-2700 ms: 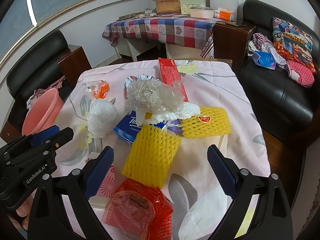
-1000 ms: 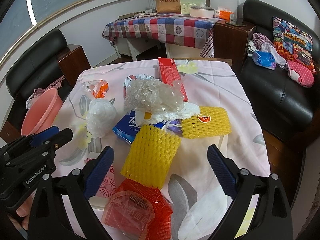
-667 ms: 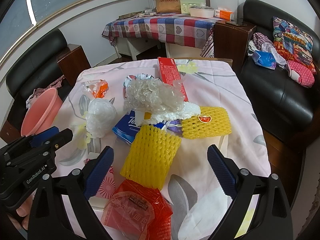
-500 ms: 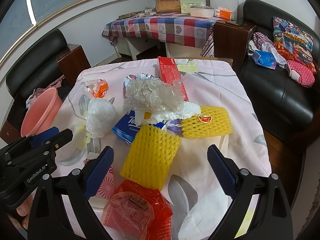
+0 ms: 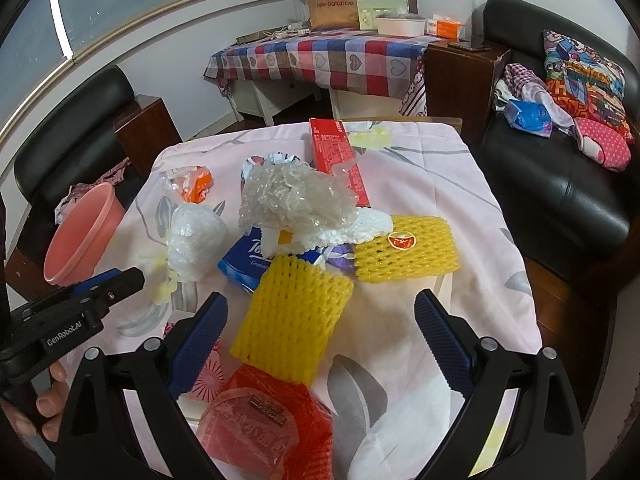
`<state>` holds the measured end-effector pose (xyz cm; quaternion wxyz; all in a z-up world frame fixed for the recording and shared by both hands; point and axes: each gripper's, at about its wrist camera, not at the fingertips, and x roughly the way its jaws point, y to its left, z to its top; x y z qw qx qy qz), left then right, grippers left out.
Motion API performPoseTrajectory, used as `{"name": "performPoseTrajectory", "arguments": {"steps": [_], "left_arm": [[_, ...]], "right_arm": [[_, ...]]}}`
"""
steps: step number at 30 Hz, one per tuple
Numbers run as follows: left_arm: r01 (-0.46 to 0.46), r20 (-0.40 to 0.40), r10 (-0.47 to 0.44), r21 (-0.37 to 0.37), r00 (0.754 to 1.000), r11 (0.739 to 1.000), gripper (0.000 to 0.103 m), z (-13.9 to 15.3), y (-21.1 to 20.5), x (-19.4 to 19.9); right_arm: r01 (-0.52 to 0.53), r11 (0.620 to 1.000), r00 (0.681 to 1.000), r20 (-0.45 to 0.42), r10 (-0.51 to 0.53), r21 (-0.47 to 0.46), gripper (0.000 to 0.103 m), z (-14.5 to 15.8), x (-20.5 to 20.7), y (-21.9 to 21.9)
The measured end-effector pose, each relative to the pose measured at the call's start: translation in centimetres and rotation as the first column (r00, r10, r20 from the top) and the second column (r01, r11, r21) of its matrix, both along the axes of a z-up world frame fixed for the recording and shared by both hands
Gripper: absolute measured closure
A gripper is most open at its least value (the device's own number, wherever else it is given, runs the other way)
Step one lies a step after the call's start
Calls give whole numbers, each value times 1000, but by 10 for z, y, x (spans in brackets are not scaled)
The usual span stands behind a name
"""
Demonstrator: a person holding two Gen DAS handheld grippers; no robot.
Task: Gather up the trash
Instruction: 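Grasp the clear plastic bag with the left tool while the right tool grasps the bubble wrap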
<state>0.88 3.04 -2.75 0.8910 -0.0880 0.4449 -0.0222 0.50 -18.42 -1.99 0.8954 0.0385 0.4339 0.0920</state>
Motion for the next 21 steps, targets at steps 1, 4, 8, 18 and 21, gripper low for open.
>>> {"name": "performPoseTrajectory", "arguments": {"steps": [1, 4, 8, 18, 21], "left_arm": [[6, 8, -6, -2, 1000, 1000, 64, 2, -1, 1], [29, 19, -29, -4, 999, 1000, 58, 6, -6, 6], [63, 27, -64, 23, 998, 998, 54, 10, -18, 21], [80, -74, -76, 50, 994, 996, 54, -19, -33, 63], [76, -81, -71, 62, 994, 995, 52, -26, -35, 67]], "right_arm": [[-3, 1000, 1000, 2, 3, 3, 8, 0, 1, 0], [-14, 1000, 1000, 9, 14, 1, 8, 1, 4, 1], [-20, 1000, 1000, 20, 20, 4, 8, 4, 8, 0], [-12, 999, 1000, 20, 11, 34, 8, 6, 34, -13], [-19, 999, 1000, 19, 19, 36, 8, 5, 43, -12]]}}
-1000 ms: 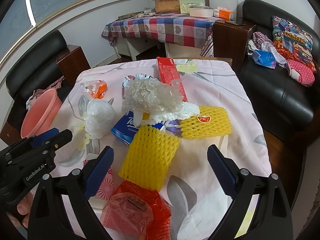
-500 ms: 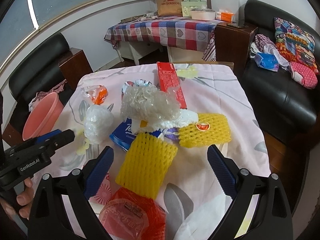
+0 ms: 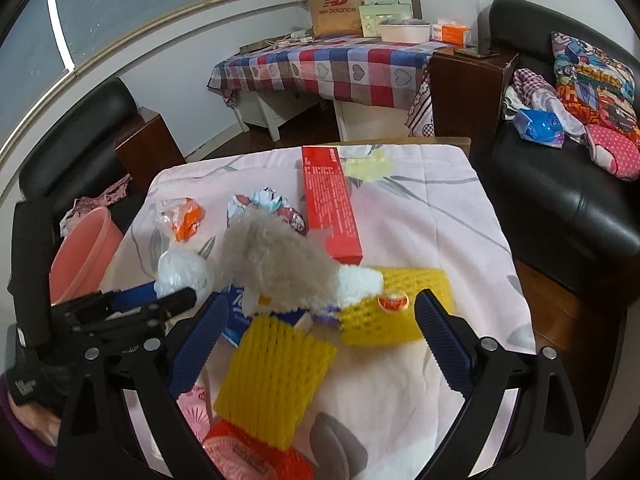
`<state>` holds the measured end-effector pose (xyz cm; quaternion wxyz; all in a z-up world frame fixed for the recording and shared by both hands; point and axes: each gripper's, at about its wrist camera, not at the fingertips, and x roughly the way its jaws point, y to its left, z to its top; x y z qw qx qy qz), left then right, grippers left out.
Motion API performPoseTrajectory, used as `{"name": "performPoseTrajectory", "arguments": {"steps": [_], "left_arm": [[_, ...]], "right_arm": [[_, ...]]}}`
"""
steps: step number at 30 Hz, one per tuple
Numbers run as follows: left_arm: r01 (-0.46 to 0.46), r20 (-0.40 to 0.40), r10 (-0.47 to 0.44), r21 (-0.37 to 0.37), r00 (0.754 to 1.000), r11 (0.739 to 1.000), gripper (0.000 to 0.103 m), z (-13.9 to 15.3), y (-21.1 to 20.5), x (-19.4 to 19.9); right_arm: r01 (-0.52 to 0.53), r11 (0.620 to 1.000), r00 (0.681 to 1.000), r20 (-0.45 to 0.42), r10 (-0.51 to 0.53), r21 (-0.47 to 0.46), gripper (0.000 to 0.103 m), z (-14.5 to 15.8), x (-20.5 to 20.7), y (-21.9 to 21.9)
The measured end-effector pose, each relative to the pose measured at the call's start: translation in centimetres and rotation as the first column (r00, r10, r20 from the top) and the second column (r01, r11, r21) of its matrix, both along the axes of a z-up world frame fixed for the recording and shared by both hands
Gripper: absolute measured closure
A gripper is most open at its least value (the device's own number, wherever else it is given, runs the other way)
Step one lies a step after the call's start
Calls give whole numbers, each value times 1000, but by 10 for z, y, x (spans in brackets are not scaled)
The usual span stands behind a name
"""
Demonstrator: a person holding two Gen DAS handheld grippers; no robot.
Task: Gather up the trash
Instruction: 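Grasp the clear plastic bag with the left tool while the right tool grasps the bubble wrap, then carry the plastic bag and bubble wrap over the pink bin with both tools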
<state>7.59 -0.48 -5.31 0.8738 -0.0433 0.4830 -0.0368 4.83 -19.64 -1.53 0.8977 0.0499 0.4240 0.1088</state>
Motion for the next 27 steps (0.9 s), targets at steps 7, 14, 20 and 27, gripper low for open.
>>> {"name": "performPoseTrajectory", "arguments": {"steps": [7, 14, 20, 27], "left_arm": [[14, 29, -14, 8, 999, 1000, 71, -1, -1, -3], [6, 66, -5, -10, 998, 1000, 77, 9, 6, -14], [3, 102, -2, -10, 995, 1000, 78, 23, 10, -27], [8, 145, -6, -11, 989, 1000, 78, 38, 13, -43]], "right_arm": [[-39, 999, 999, -1, 39, -4, 10, -3, 13, 9], [-50, 999, 998, -33, 50, -11, 51, -11, 18, 15], [-53, 999, 998, -16, 53, 3, 75, -6, 10, 13], [-38, 999, 999, 12, 38, -5, 83, 5, -1, 15]]}}
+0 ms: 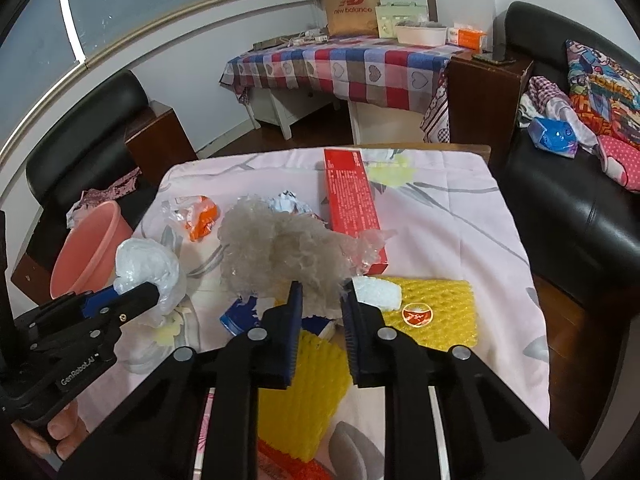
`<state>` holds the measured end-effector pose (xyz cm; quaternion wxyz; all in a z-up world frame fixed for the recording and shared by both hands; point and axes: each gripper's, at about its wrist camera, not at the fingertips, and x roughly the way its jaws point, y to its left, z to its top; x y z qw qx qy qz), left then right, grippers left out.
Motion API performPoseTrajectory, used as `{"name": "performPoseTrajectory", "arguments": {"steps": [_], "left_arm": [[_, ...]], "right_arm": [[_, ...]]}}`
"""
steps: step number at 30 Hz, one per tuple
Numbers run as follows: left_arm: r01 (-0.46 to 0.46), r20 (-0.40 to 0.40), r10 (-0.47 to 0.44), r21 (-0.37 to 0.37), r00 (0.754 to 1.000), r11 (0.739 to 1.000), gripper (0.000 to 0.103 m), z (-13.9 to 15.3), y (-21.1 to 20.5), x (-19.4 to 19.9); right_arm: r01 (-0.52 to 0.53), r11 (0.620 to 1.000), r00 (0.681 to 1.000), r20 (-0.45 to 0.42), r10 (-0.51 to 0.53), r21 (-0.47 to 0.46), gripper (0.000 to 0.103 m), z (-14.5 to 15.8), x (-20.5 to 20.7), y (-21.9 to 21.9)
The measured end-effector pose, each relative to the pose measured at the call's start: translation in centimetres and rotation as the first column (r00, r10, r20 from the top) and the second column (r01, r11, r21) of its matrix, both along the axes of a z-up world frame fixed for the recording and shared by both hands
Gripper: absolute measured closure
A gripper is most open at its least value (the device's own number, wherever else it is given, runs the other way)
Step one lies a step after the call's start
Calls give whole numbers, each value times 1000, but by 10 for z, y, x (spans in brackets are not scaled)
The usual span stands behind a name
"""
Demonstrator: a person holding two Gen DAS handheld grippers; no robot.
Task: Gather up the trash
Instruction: 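Carry the plastic bag and bubble wrap over the pink bin with both tools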
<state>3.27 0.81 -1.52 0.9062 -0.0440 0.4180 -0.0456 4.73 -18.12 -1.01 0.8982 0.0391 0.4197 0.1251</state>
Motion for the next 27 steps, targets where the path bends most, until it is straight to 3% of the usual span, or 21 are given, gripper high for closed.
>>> {"name": "performPoseTrajectory", "arguments": {"steps": [9, 15, 27], "left_arm": [[-20, 56, 20, -2, 998, 1000, 78, 20, 15, -19], [-66, 91, 66, 2, 994, 998, 78, 31, 37, -33], [-273, 162, 266, 22, 950, 962, 78, 56, 136, -59]], "right_arm": [[-37, 999, 997, 69, 38, -8, 83, 30, -18, 18], [-113, 994, 991, 74, 113, -1, 83, 39, -19, 53], [-314, 949, 945, 96, 312, 7, 83, 57, -16, 161]]}}
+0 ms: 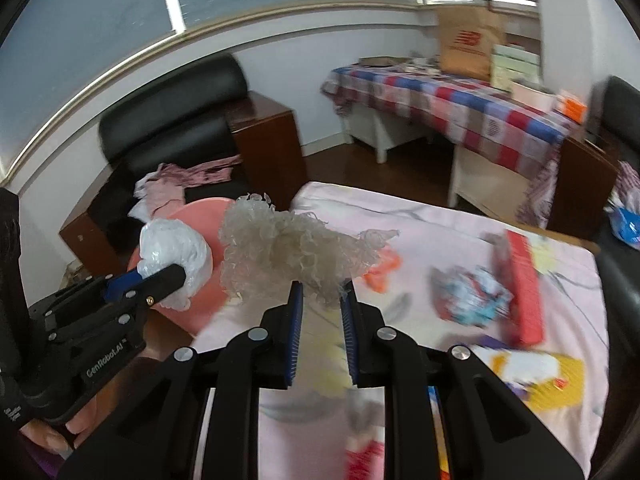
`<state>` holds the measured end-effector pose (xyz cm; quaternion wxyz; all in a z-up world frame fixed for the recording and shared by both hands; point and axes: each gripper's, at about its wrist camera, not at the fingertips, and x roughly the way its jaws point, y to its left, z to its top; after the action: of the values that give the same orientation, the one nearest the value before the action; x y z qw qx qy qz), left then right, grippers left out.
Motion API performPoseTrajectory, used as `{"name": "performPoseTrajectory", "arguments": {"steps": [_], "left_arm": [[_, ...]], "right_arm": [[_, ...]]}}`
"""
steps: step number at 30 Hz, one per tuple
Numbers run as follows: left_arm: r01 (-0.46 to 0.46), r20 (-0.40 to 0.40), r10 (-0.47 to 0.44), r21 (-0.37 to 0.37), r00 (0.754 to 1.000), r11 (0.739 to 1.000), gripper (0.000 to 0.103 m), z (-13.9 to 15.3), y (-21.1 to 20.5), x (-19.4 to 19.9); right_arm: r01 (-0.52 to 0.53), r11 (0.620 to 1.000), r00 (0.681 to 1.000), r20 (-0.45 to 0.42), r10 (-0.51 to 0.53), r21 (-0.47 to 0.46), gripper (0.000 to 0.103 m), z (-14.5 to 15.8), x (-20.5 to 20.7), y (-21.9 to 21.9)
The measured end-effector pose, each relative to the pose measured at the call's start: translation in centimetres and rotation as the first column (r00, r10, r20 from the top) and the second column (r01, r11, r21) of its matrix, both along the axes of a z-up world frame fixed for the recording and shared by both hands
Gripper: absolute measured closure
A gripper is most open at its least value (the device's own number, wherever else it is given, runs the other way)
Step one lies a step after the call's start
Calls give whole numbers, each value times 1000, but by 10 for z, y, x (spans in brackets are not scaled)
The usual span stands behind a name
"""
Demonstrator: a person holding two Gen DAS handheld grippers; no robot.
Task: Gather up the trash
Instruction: 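Carry the plastic bag and bubble wrap over the pink bin with both tools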
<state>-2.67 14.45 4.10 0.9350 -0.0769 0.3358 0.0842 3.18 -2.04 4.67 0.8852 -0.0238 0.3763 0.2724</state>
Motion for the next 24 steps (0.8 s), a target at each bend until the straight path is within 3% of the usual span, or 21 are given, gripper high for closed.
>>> {"name": "performPoseTrajectory", "arguments": {"steps": [11, 17, 24], "left_arm": [[-212, -52, 213, 25, 976, 977, 78, -9, 105, -9], [-267, -122, 270, 45, 955, 963, 78, -32, 136, 2], [-291, -184, 293, 39, 938, 956, 78, -54, 154, 19]], "right_arm": [[-173, 984, 985, -19, 173, -38, 83, -3, 10, 108], [-218, 969, 976, -42, 214, -118, 83, -21, 21, 160], [-257, 954, 965, -102, 244, -155, 83, -42, 35, 189]]}}
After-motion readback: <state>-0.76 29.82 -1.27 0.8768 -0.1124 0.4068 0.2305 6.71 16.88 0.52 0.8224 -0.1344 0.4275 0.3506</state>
